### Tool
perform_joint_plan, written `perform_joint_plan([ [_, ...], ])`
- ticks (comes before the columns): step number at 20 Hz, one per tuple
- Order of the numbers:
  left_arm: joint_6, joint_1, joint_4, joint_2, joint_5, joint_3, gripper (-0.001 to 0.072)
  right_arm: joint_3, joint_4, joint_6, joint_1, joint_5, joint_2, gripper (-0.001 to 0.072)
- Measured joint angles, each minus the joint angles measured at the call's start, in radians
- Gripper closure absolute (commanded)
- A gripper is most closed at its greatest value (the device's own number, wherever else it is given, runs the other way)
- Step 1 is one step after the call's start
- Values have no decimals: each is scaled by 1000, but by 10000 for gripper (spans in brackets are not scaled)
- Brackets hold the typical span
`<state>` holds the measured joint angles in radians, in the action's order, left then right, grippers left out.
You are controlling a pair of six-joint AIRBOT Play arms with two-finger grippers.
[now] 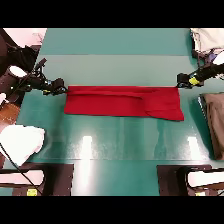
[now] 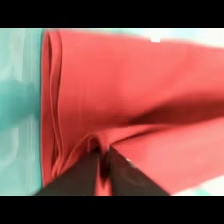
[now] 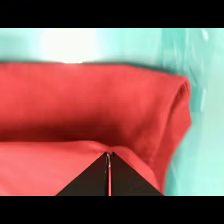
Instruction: Fold the shirts.
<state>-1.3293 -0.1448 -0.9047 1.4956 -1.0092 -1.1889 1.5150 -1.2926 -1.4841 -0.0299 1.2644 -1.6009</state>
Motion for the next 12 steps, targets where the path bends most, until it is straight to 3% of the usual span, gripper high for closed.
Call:
perform_joint_plan([
  [1, -1, -2, 12, 4, 18, -2, 146, 6, 19, -9, 2, -29, -12, 231],
  [4, -1, 0, 43, 11, 37, -18, 163, 16, 110, -24, 29, -96, -26, 213],
  [5, -2, -1, 51, 11, 26, -29, 349, 18, 140, -22, 45, -101, -26, 213],
  [6, 0, -1, 54, 9, 5, -40, 608, 19, 168, -5, 66, -93, -22, 213],
  [7, 10, -1, 58, 7, -26, -52, 682, 19, 188, 16, 92, -66, -16, 213],
  [9, 37, 2, 64, 6, -80, -66, 685, 2, 216, 66, 149, 1, -5, 169],
  [10, 48, 7, 66, 5, -104, -71, 685, -16, 225, 89, 178, 37, -1, 16],
  [12, 62, 27, 69, 4, -136, -77, 685, -73, 237, 132, 239, 82, 5, -3],
])
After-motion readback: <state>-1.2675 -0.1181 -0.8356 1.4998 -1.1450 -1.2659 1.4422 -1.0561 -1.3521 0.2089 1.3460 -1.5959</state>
